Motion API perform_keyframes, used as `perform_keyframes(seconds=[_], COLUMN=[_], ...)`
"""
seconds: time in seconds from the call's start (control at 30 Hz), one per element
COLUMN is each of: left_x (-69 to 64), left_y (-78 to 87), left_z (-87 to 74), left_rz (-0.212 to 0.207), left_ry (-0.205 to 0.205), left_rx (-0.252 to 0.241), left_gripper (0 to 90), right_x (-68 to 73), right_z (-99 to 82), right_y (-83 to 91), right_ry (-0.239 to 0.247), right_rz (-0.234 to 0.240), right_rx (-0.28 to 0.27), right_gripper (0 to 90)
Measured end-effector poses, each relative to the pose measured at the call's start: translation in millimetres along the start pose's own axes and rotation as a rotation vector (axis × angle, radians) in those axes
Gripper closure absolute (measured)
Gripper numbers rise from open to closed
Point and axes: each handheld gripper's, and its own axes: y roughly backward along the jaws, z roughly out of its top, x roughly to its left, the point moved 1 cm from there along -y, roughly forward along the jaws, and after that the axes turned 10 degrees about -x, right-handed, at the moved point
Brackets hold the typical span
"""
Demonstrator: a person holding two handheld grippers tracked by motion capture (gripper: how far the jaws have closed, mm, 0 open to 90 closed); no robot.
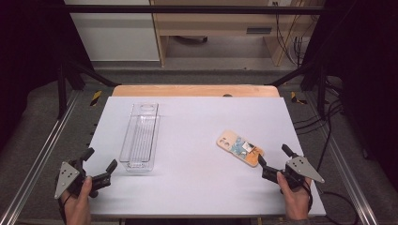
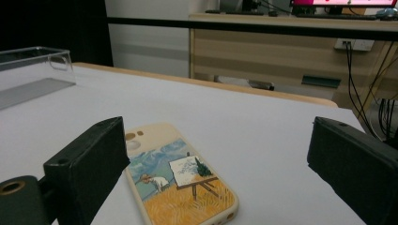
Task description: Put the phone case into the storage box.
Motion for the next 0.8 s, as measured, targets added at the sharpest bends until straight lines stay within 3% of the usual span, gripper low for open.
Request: perform_keyframes(seconds=[0.3, 0.8], left_x=[-1.5, -2.9], left_y=[-0.7, -1.1], left_z=[-0.3, -0.1], left_rz=[-0.007, -0.01], left_ry=[-0.011, -0.02], left_rx=[0.008, 0.015], left_gripper=[2.2, 2.1], right_x=[8.5, 29.4], right_z=[3.1, 21.5], right_y=[-4.7, -25.9], right_ry=[0.012, 0.081], right_rz=[0.011, 0.099], right_rx=[0.079, 0.173], right_gripper=[3.8, 4.3])
